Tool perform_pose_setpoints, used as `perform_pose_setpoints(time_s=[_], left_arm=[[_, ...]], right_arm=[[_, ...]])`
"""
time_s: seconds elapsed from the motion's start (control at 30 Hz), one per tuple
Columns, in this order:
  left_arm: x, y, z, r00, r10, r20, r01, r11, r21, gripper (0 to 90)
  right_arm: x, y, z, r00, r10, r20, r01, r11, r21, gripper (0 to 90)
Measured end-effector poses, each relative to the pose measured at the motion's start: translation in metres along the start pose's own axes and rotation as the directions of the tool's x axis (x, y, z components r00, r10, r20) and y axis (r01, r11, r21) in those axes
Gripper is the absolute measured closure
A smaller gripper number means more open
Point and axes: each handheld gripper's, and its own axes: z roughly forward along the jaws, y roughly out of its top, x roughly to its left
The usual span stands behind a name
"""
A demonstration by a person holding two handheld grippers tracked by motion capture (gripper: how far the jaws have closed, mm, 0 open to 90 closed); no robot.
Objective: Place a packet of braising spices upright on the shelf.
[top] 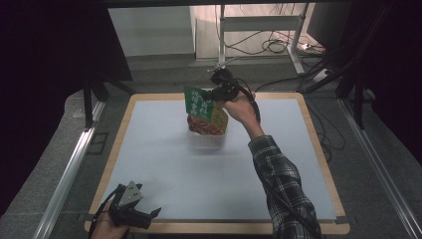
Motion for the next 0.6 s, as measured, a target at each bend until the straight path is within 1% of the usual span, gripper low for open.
perform_pose_setpoints(time_s=[0.03,0.07,0.17,0.23,0.33,0.5,0.6], left_arm=[[0.0003,-0.0001,-0.0003,1.0,-0.001,0.001,0.001,1.0,-0.002,0.0],[0.0002,-0.0002,-0.0002,1.0,-0.007,0.003,0.007,0.9999,-0.008,0.0],[0.0007,-0.0003,-0.0006,1.0,-0.008,0.004,0.008,0.9999,-0.009,0.0],[0.001,-0.0003,-0.0006,0.9999,-0.009,0.005,0.009,0.9999,-0.009,0.0],[0.0011,-0.0004,-0.0009,0.9999,-0.011,0.004,0.011,0.9999,-0.011,0.0],[0.0013,-0.0005,-0.001,0.9999,-0.013,0.006,0.014,0.9998,-0.014,0.1],[0.0012,-0.0005,-0.0009,0.9999,-0.012,0.005,0.012,0.9998,-0.013,0.1]], right_arm=[[-0.0017,-0.0012,-0.0006,1.0,0.004,0.005,-0.004,1.0,-0.003,88.0],[-0.0045,-0.0034,-0.0026,0.9998,0.009,0.017,-0.009,1.0,-0.006,85.5],[-0.0054,-0.0052,-0.005,0.9999,0.007,0.014,-0.007,1.0,-0.015,83.0],[-0.0054,-0.0065,-0.006,0.9998,0.003,0.02,-0.002,1.0,-0.028,77.1],[-0.0049,-0.007,-0.0062,0.9995,-0.007,0.032,0.008,0.999,-0.04,71.8],[-0.0014,-0.0068,-0.0064,0.9974,-0.037,0.061,0.039,0.998,-0.042,62.9],[-0.0001,-0.0066,-0.0081,0.9972,-0.039,0.065,0.042,0.998,-0.056,57.1]])
